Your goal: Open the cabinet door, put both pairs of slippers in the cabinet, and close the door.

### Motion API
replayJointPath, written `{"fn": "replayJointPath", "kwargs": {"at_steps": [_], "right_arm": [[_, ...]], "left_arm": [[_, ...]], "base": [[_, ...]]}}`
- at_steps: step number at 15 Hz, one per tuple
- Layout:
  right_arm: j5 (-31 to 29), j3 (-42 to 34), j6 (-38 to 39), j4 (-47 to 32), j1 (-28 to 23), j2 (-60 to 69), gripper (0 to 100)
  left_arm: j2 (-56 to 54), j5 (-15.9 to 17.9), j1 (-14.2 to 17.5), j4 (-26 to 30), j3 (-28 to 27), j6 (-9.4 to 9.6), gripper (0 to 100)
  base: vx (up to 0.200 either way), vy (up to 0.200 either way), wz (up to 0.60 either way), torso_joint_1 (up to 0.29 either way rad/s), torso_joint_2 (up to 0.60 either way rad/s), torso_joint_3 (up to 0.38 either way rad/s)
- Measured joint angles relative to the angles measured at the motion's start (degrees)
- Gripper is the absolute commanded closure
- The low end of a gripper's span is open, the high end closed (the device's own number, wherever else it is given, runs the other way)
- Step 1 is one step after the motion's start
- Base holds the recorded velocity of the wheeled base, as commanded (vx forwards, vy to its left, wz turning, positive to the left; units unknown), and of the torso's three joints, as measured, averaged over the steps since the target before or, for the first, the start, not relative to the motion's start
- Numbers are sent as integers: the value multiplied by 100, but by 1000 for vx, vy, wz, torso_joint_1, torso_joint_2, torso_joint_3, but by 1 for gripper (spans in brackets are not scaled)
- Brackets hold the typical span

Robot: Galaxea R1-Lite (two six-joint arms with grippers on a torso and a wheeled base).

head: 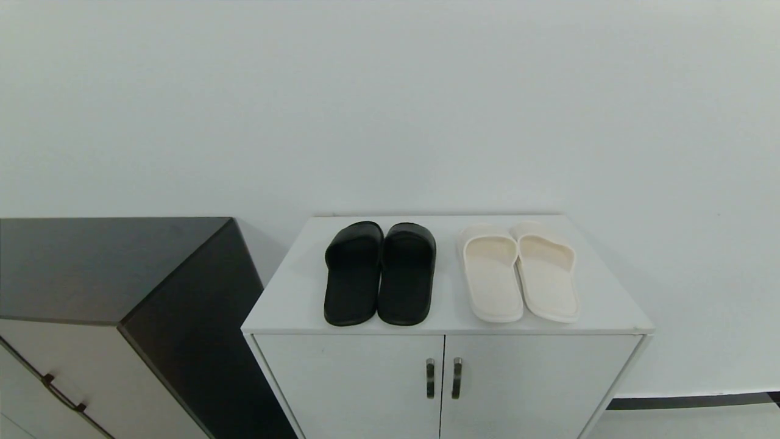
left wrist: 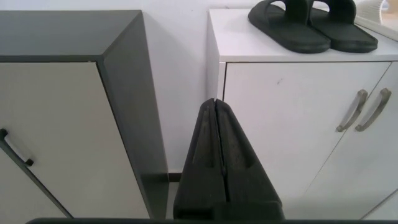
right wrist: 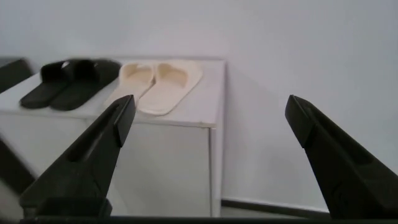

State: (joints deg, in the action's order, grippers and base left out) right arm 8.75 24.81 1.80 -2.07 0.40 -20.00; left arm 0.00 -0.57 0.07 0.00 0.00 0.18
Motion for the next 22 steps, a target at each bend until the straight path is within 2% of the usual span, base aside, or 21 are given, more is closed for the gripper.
{"fn": "replayJointPath", "kwargs": {"at_steps": [2,3,7,9,12,15,19,22], "right_arm": [[206,215,29,507,286,-1252,0],[110,289,84,856,555,-1853,0],[-1289,647,640,2304,2492,-4094,0],[-1880,1050,796,2591,3018,-5088,0],[-2640,1788,974,2928,3363,-6295,0],[-3327,2392,1015,3048,3463,-7134,0],[-3841,2678,1024,3454,3578,-7834,0],[-4001,2684,1013,4107,3619,-8305,0]], "left_arm": [[0,4,-2,0,0,26,100],[0,6,0,0,0,30,100],[0,6,2,0,0,35,100],[0,22,-5,2,0,28,100],[0,24,2,16,-2,26,100],[0,26,-5,18,-10,28,100],[0,24,-10,18,-2,35,100],[0,24,-5,18,0,35,100]], "base": [[0,0,0,0,0,0],[0,0,0,0,0,0],[0,0,0,0,0,0],[0,0,0,0,0,0],[0,0,0,0,0,0],[0,0,0,0,0,0],[0,0,0,0,0,0],[0,0,0,0,0,0]]}}
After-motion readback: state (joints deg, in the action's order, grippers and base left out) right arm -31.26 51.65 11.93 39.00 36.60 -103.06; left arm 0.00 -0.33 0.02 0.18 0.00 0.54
